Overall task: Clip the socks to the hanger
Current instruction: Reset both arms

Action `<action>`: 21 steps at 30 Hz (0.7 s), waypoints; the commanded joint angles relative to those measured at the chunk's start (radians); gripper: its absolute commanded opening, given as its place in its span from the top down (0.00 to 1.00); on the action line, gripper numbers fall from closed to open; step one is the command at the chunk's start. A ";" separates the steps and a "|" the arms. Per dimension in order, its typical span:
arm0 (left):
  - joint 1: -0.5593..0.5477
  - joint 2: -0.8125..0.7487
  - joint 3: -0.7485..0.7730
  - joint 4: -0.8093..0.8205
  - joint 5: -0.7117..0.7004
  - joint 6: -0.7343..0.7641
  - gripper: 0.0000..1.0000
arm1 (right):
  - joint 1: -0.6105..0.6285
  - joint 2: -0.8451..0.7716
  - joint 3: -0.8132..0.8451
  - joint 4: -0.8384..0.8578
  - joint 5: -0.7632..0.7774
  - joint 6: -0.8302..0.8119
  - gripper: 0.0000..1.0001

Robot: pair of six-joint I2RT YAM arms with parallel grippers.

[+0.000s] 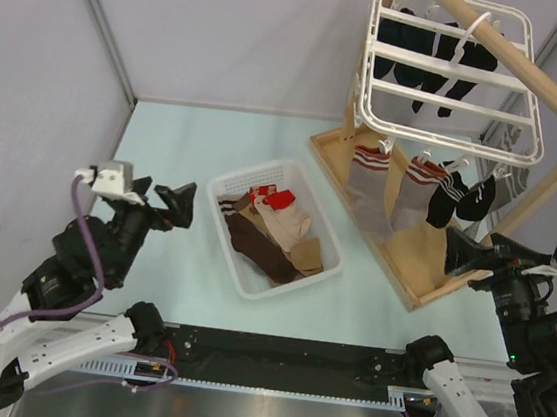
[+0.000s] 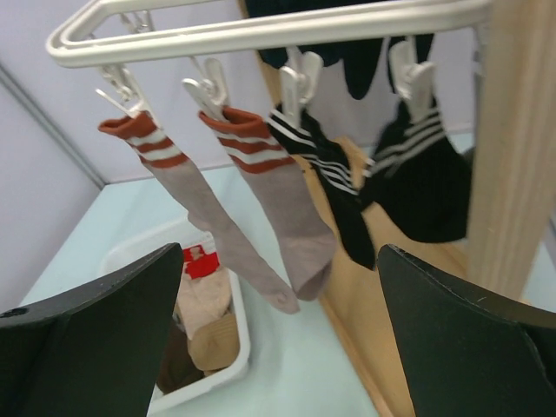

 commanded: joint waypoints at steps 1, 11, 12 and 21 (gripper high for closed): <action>0.001 -0.105 -0.052 -0.076 -0.101 -0.073 0.00 | 0.003 -0.061 0.008 -0.105 0.119 -0.021 0.00; 0.001 -0.136 -0.092 -0.066 -0.167 -0.093 0.00 | 0.014 -0.172 0.008 -0.200 0.240 -0.018 0.00; 0.002 -0.145 -0.102 -0.060 -0.162 -0.093 0.00 | 0.014 -0.173 0.007 -0.203 0.246 -0.013 0.00; 0.001 -0.234 -0.163 -0.034 -0.173 -0.067 0.00 | 0.017 -0.157 0.007 -0.214 0.265 0.005 0.00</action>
